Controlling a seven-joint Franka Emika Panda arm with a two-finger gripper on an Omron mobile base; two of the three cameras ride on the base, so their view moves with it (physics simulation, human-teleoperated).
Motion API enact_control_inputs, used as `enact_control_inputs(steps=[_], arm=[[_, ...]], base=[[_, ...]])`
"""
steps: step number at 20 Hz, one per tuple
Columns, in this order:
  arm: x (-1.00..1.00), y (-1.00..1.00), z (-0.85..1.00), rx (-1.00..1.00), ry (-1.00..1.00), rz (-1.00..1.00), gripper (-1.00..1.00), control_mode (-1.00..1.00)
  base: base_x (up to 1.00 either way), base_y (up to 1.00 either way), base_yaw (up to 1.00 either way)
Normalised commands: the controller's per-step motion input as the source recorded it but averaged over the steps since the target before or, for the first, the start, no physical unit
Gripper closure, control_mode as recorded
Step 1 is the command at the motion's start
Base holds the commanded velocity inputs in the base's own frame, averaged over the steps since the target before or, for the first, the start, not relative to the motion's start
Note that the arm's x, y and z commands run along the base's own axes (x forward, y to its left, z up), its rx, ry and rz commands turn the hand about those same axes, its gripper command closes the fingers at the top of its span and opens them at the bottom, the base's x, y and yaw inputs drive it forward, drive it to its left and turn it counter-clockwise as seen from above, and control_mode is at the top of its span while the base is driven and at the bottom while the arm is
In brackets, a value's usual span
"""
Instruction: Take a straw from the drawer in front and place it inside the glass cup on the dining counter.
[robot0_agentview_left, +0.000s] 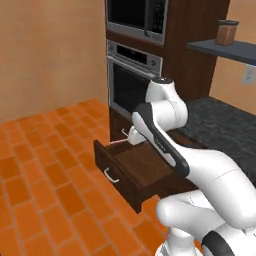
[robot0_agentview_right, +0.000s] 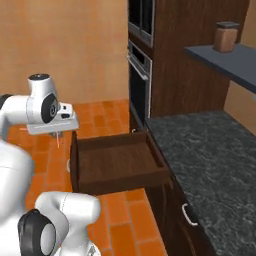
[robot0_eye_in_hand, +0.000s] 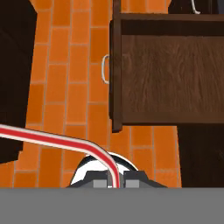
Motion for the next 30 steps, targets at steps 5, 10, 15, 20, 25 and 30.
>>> enact_control_inputs(steps=[5, 10, 15, 20, 25, 30], arm=[[0.00, 0.00, 0.00, 0.00, 0.00, 0.00, 1.00, 1.00], [0.00, 0.00, 0.00, 0.00, 0.00, 0.00, 1.00, 1.00], [0.00, 0.00, 0.00, 0.00, 0.00, 0.00, 1.00, 1.00], [0.00, 0.00, 0.00, 0.00, 0.00, 0.00, 1.00, 1.00], [0.00, 0.00, 0.00, 0.00, 0.00, 0.00, 1.00, 1.00], [0.00, 0.00, 0.00, 0.00, 0.00, 0.00, 1.00, 1.00]], base=[[-0.17, 1.00, 0.58], [0.41, 0.76, 0.08], [1.00, 0.33, -0.15], [1.00, 0.25, -0.15], [1.00, 0.30, -0.05], [1.00, 0.22, 0.00]])
